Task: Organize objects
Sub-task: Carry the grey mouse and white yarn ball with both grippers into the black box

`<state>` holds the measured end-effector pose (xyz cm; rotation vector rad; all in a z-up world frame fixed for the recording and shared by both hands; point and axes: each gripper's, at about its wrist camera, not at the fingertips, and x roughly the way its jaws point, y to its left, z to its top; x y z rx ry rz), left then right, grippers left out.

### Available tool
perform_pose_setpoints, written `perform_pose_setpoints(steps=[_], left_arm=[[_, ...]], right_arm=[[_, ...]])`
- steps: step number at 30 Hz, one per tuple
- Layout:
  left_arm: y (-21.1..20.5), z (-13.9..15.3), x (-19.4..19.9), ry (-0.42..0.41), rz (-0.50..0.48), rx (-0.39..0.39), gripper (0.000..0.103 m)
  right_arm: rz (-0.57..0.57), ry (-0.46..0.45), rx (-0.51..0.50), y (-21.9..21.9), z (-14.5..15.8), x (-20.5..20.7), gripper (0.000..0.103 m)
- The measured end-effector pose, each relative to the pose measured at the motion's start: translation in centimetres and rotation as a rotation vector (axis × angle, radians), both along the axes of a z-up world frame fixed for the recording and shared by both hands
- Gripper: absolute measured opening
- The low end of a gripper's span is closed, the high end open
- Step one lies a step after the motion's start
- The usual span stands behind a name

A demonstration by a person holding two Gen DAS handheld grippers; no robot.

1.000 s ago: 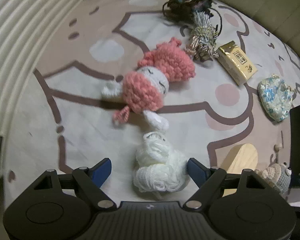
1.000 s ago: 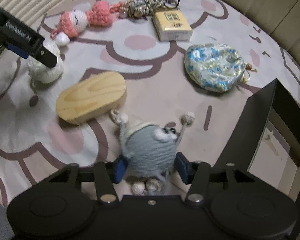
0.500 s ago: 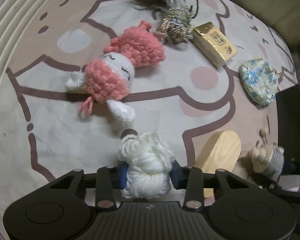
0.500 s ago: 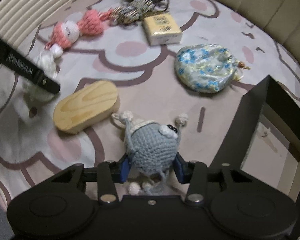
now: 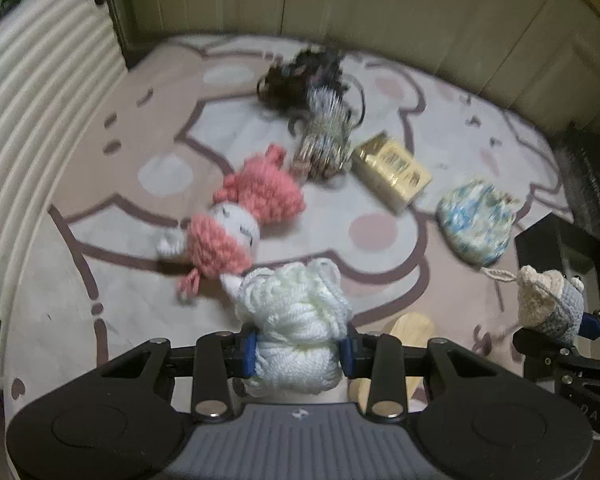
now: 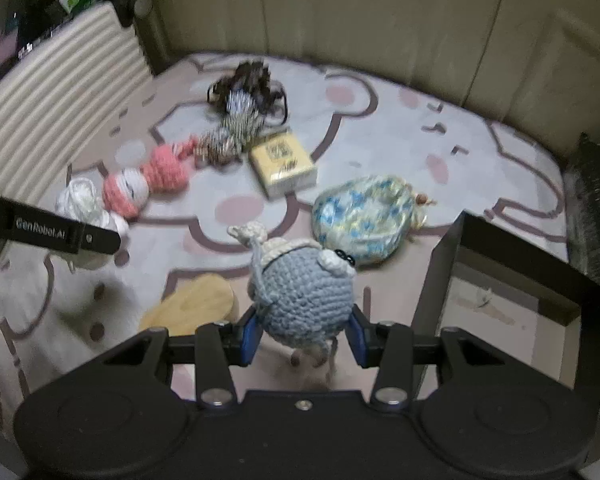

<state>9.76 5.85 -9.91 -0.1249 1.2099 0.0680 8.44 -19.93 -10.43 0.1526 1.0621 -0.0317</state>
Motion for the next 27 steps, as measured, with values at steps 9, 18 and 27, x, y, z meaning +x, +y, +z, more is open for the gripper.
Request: perform_pose_setpoints(steps=[9, 18, 27], left_arm=[[-1.8, 4.4, -1.8, -0.182, -0.028, 0.047, 0.039], [-3.4, 7.6, -3.5, -0.304, -0.068, 0.062, 0.039], [-5.1, 9.6, -4.4, -0.373, -0.104, 0.093, 0.039]], right_arm=[[-0.132, -0.114, 0.020, -1.2, 4.0, -1.4, 0.045], [-0.218, -0.186, 0.033, -1.7, 6.4, -2.9, 0.045], [-0.266, -0.227, 0.010, -1.6, 7.9, -4.0, 0.045]])
